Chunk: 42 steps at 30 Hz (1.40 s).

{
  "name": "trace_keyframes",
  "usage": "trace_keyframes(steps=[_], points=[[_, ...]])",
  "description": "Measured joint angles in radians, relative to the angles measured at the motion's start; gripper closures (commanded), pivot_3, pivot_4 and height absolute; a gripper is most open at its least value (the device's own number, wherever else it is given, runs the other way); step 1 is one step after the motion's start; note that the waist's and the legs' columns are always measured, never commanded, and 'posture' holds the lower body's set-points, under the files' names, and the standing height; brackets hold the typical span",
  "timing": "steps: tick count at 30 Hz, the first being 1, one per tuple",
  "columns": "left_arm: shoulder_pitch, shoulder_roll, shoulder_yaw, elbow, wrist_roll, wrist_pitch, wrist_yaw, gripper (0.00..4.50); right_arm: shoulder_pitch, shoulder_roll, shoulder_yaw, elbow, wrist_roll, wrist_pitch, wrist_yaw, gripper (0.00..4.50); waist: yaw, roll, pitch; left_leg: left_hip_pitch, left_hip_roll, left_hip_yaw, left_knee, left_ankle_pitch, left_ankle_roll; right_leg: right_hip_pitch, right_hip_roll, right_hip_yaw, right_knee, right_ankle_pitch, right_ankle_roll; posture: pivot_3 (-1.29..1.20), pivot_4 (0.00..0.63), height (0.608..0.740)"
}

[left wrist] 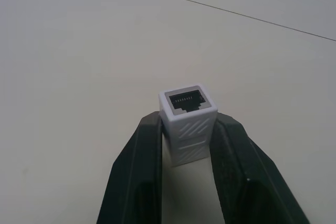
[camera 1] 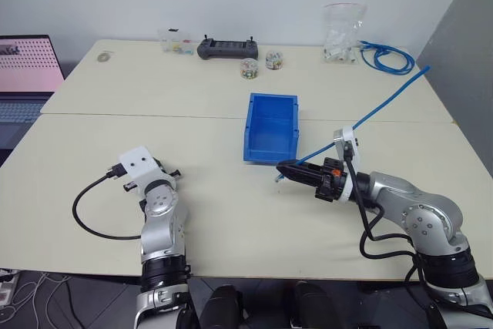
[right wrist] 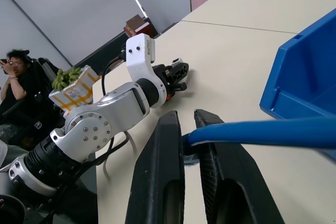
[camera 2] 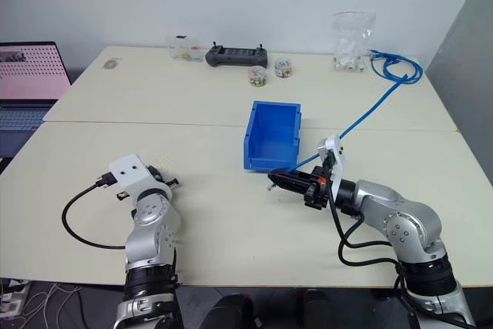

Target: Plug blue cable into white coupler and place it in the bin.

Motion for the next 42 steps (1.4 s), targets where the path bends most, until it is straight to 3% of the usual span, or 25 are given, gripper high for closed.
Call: trace_keyframes(steps=[5,10,16,24,31,42], points=[[0.011,0.008,0.002,-0.027,-0.02,0.033,-0.039,3.61,0.003,-0.001,-0.001,-0.002,-0.001,0.0,0.0,4.39,0.0,0.0,0.0,0.0,0.0,0.0,0.0,0.0,0.0,0.0,0.0,0.0,0.0,0.0,0.0,0.0,0.15,0.74],[0.116,0.074,-0.035,-0.163,-0.079,0.133,-0.215,3.61,0.022,-0.006,-0.01,-0.01,-0.003,0.0,-0.001,4.39,-0.002,0.0,0.0,0.001,0.0,0.0,0.0,0.0,0.0,0.0,0.0,0.0,0.001,0.0,0.0,0.0,0.15,0.74],[0.203,0.336,-0.22,-0.296,-0.215,0.281,-0.708,3.61,0.096,-0.032,-0.022,-0.091,-0.021,-0.002,-0.014,4.39,0.005,0.001,0.0,0.002,-0.001,0.0,0.0,0.0,0.0,0.002,0.0,0.0,0.0,-0.001,0.0,0.0,0.15,0.74],[0.076,0.513,-0.552,-0.327,-0.232,0.216,-1.216,3.62,0.202,-0.055,-0.026,-0.168,-0.062,-0.015,-0.046,4.39,-0.004,0.001,0.0,0.002,0.0,0.0,-0.001,0.0,0.0,0.001,0.0,0.0,-0.001,-0.003,0.003,0.0,0.15,0.74],[-0.059,0.524,-0.738,-0.184,-0.151,0.092,-1.456,3.62,0.235,-0.059,-0.029,-0.201,-0.103,-0.041,-0.064,4.39,-0.009,0.001,0.0,0.002,0.001,0.0,-0.001,0.0,0.0,0.001,0.002,0.001,-0.001,-0.004,0.004,0.0,0.15,0.74],[-0.163,0.484,-0.785,-0.052,-0.088,-0.005,-1.559,3.62,0.214,-0.098,0.14,-0.197,-0.349,-0.213,0.028,4.39,-0.002,0.001,0.0,0.003,0.0,0.0,0.0,0.0,0.0,0.003,0.001,0.0,-0.002,-0.004,0.004,0.0,0.15,0.74]])
